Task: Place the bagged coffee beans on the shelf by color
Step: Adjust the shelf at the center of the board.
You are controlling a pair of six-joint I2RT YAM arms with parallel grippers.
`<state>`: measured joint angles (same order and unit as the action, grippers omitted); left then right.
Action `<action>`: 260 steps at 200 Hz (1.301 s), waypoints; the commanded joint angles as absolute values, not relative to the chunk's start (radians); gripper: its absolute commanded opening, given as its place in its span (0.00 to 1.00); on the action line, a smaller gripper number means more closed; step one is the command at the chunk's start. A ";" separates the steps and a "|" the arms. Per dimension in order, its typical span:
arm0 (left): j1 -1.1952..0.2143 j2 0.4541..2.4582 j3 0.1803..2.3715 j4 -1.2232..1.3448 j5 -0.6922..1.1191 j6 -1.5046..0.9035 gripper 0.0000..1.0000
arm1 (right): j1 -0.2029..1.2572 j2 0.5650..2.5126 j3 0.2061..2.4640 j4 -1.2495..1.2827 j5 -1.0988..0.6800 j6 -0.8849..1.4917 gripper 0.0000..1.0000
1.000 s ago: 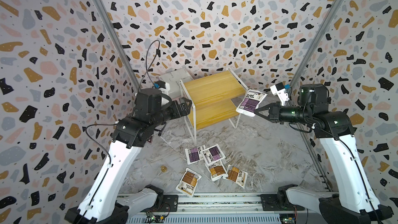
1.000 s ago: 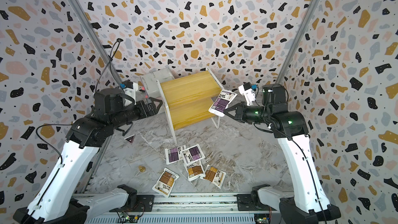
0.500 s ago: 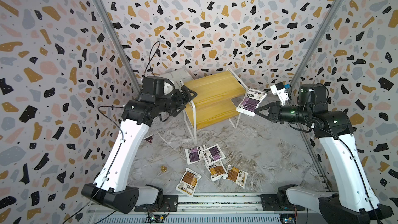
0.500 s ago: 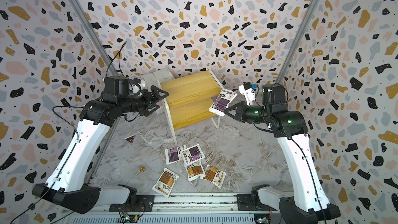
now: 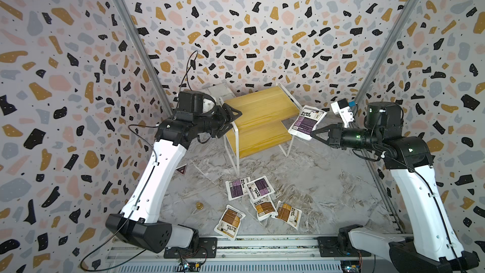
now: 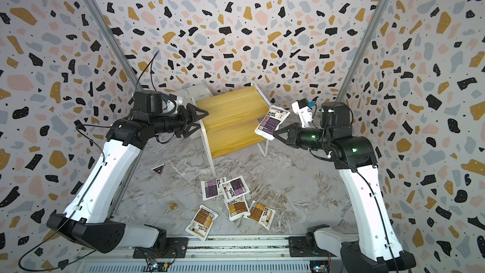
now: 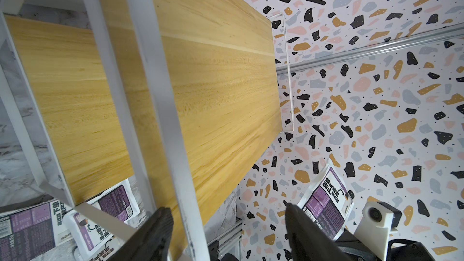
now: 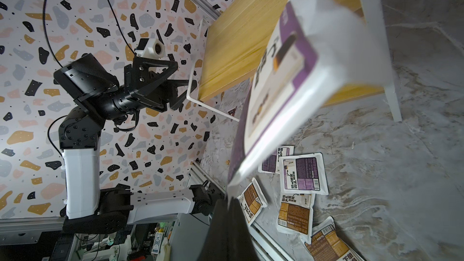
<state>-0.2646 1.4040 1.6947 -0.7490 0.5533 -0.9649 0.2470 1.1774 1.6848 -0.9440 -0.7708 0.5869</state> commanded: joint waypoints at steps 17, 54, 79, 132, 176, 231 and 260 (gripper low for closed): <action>-0.258 1.424 1.660 -0.625 0.581 -0.985 0.63 | 0.249 1.163 1.678 -0.910 -0.778 0.590 0.00; -0.259 1.423 1.589 -0.549 0.600 -1.020 0.40 | 0.249 1.164 1.681 -0.908 -0.779 0.589 0.00; -0.256 1.409 1.560 -0.537 0.610 -1.005 0.25 | 0.249 1.166 1.686 -0.908 -0.778 0.587 0.00; -0.247 1.392 1.510 -0.476 0.724 -0.978 0.12 | 0.249 1.173 1.704 -0.909 -0.778 0.586 0.00; -0.247 1.401 1.489 -0.366 0.888 -0.981 0.07 | 0.249 1.179 1.732 -0.910 -0.791 0.594 0.00; -0.247 1.387 1.440 -0.194 0.968 -1.063 0.08 | 0.249 1.198 1.784 -0.908 -0.838 0.600 0.00; -0.245 1.388 1.437 -0.117 0.989 -1.115 0.08 | 0.249 1.218 1.821 -0.908 -0.845 0.605 0.00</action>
